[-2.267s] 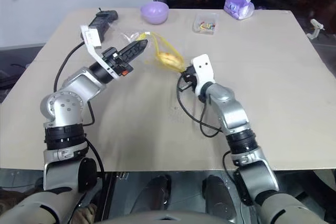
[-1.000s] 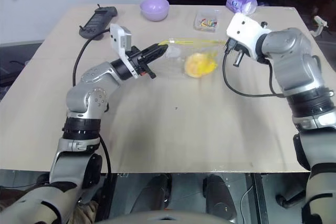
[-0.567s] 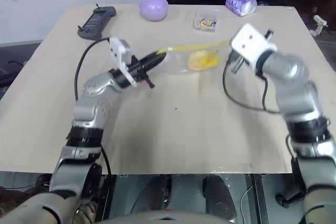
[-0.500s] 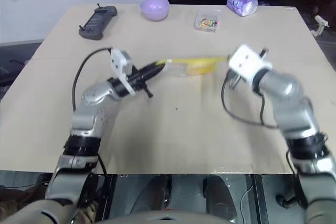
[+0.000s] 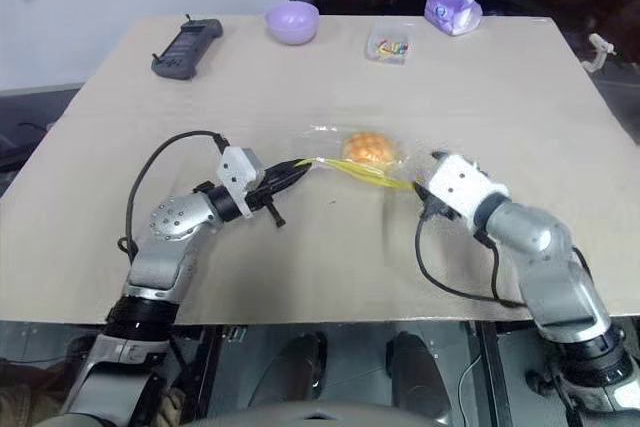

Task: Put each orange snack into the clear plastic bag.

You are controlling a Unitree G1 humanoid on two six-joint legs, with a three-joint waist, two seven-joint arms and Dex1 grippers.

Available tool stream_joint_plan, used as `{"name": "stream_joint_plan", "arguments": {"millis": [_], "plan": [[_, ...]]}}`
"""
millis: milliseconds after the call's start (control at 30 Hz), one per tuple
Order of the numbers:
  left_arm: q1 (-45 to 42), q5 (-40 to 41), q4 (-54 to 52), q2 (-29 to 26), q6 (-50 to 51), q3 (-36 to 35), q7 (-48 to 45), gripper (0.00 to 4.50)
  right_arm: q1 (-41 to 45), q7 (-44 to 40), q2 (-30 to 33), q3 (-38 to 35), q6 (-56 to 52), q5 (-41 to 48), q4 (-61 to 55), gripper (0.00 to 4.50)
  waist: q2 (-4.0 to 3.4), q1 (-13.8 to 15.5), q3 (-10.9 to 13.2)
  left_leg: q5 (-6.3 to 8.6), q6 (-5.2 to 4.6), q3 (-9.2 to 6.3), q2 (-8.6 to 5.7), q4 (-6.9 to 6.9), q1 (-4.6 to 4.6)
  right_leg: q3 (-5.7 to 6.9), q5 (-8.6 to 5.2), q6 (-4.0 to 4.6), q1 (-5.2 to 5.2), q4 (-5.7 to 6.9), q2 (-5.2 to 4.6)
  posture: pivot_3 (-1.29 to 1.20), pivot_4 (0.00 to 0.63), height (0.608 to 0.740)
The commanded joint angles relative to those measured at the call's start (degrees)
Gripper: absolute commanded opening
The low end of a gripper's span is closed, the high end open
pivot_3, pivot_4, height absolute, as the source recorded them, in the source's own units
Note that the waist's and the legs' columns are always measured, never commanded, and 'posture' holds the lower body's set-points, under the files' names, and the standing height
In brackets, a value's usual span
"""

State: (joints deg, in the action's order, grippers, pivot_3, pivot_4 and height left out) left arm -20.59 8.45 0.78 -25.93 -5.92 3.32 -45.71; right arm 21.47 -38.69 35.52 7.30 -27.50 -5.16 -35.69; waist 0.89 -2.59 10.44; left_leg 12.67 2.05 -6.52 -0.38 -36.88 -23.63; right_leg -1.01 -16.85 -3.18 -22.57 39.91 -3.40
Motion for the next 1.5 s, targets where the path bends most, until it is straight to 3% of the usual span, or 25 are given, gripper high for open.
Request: {"name": "stream_joint_plan", "arguments": {"millis": [33, 167, 300, 367, 533, 633, 700, 733, 1300, 1333, 1500], "plan": [[-0.7, -1.6, 0.6, -0.2, -4.5, 0.6, 0.2, 0.00, 4.7, -0.2, -3.8, 7.7, -1.7, -1.2, 0.5, 2.97, 0.16, 0.3, -0.1, 0.00, 0.00, -0.06, 0.04, 0.00, -0.01, 0.07, 0.00, 0.01, 0.01, -0.01, 0.04, 0.00, 0.150, 0.718], [-1.5, -2.4, 1.7, -0.1, -6.2, 1.2, 0.4, 0.00, 10.6, 1.3, -8.4, 15.5, 0.8, -5.8, 8.6, 2.97, 0.14, 0.4, -0.1, 0.00, 0.00, -0.07, 0.01, -0.02, -0.09, 0.09, 0.00, 0.01, -0.01, -0.04, 0.03, 0.00, 0.150, 0.718], [-2.0, -2.6, 0.3, -0.4, -5.8, 1.2, 0.9, 0.00, 14.3, 0.2, -10.5, 17.9, 3.4, -6.6, 13.8, 2.97, 0.14, 0.5, -0.1, 0.00, 0.01, -0.09, -0.11, -0.07, -0.14, 0.10, 0.00, 0.01, -0.03, -0.05, -0.09, 0.00, 0.150, 0.718], [-2.0, -2.8, -0.7, -0.5, -5.3, 1.3, 1.3, 0.00, 15.1, 0.1, -11.2, 18.1, 4.3, -6.9, 15.3, 2.37, 0.14, 0.4, -0.1, 0.00, 0.01, -0.11, -0.10, -0.06, -0.13, 0.13, 0.00, 0.01, -0.03, -0.04, -0.08, 0.00, 0.150, 0.718], [-1.5, -3.2, -2.6, -0.7, -4.6, 1.6, 1.9, 0.00, 15.9, 0.2, -11.7, 17.9, 6.1, -8.0, 17.3, 2.28, 0.13, 0.3, -0.1, 0.00, 0.00, -0.12, -0.09, -0.04, -0.12, 0.13, 0.00, 0.01, -0.04, -0.03, -0.08, 0.00, 0.150, 0.718], [-1.2, -3.4, -3.3, -0.8, -4.2, 1.6, 2.2, 0.00, 15.8, -0.1, -11.7, 17.9, 6.4, -8.4, 17.5, 1.54, 0.13, 0.3, -0.1, 0.00, 0.00, -0.12, -0.09, -0.04, -0.12, 0.12, 0.00, 0.01, -0.04, -0.03, -0.08, 0.00, 0.150, 0.718], [-1.0, -3.4, -3.7, -0.8, -4.1, 1.7, 2.4, 0.00, 15.7, -0.3, -11.7, 17.9, 6.5, -8.7, 17.4, 0.56, 0.13, 0.3, -0.1, 0.00, 0.00, -0.12, -0.09, -0.04, -0.11, 0.13, 0.00, 0.01, -0.04, -0.02, -0.07, 0.00, 0.150, 0.718], [-1.0, -3.4, -3.8, -0.8, -4.0, 1.7, 2.5, 0.00, 15.6, -0.4, -11.7, 17.9, 6.5, -8.9, 17.3, 0.43, 0.13, 0.2, -0.1, 0.00, 0.00, -0.12, -0.09, -0.04, -0.11, 0.13, 0.00, 0.01, -0.04, -0.02, -0.07, 0.00, 0.150, 0.718], [-1.2, -3.2, -3.6, -1.0, -3.7, 1.5, 2.2, 0.00, 14.9, -1.5, -10.5, 16.6, 4.9, -9.8, 16.2, 0.43, 0.13, 0.2, -0.1, 0.00, 0.00, -0.12, -0.09, -0.04, -0.11, 0.12, 0.00, 0.01, -0.04, -0.02, -0.07, 0.00, 0.150, 0.718], [-1.2, -3.1, -3.6, -1.0, -3.7, 1.4, 2.2, 0.00, 14.9, -1.5, -10.5, 16.5, 4.8, -9.8, 16.3, 0.19, 0.13, 0.2, -0.1, 0.00, 0.00, -0.12, -0.09, -0.04, -0.11, 0.12, 0.00, 0.01, -0.04, -0.02, -0.07, 0.00, 0.150, 0.718], [-1.0, -2.7, -3.7, -0.8, -3.5, 1.1, 2.4, 0.00, 15.0, -1.0, -10.3, 15.8, 4.9, -9.9, 16.9, 0.19, 0.13, 0.3, -0.1, 0.00, 0.00, -0.12, -0.09, -0.04, -0.11, 0.12, 0.00, 0.01, -0.04, -0.02, -0.07, 0.00, 0.150, 0.718]]}}
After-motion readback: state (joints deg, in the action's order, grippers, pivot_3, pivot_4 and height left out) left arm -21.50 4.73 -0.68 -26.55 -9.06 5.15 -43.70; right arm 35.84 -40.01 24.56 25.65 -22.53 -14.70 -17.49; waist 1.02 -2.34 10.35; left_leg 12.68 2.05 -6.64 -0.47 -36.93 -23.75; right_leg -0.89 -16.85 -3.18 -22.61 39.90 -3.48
